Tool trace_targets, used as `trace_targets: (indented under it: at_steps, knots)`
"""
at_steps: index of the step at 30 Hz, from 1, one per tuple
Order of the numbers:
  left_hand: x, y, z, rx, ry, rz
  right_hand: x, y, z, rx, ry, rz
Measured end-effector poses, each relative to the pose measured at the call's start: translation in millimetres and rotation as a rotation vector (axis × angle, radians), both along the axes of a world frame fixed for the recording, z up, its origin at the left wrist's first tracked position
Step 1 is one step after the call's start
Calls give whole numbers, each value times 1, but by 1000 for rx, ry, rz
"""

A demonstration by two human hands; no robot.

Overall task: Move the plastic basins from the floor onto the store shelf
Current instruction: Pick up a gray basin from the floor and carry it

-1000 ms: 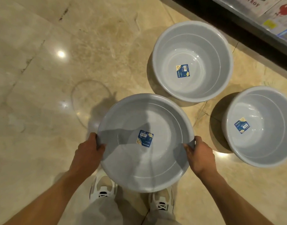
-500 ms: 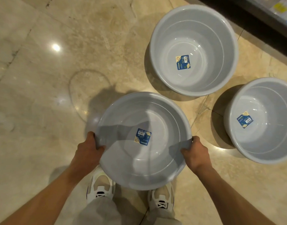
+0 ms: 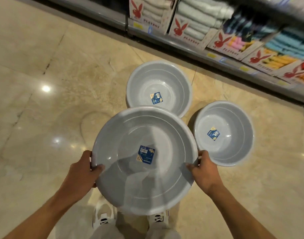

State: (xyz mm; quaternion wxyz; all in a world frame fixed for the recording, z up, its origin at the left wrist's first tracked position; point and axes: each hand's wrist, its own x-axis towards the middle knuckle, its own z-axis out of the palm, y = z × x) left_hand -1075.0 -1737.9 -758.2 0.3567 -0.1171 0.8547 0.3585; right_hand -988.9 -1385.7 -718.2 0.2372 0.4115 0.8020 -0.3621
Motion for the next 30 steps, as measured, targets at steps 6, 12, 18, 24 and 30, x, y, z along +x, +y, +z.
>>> trace_targets:
  at_steps: [6, 12, 18, 24, 30]
  knots:
    - [-54, 96, 74, 88, -33, -190, 20, 91, 78, 75, 53, -128]
    - [-66, 219, 77, 117, 41, -296, 49, 188, 89, 84, 53, -260]
    - [-56, 356, 16, 69, 10, -389, 79, 299, 32, 106, 4, -342]
    - [-43, 415, -31, -56, 34, -458, 85, 350, -33, 55, -54, -323]
    - [-44, 426, -65, -113, 34, -416, 75, 361, -77, 8, -63, -306]
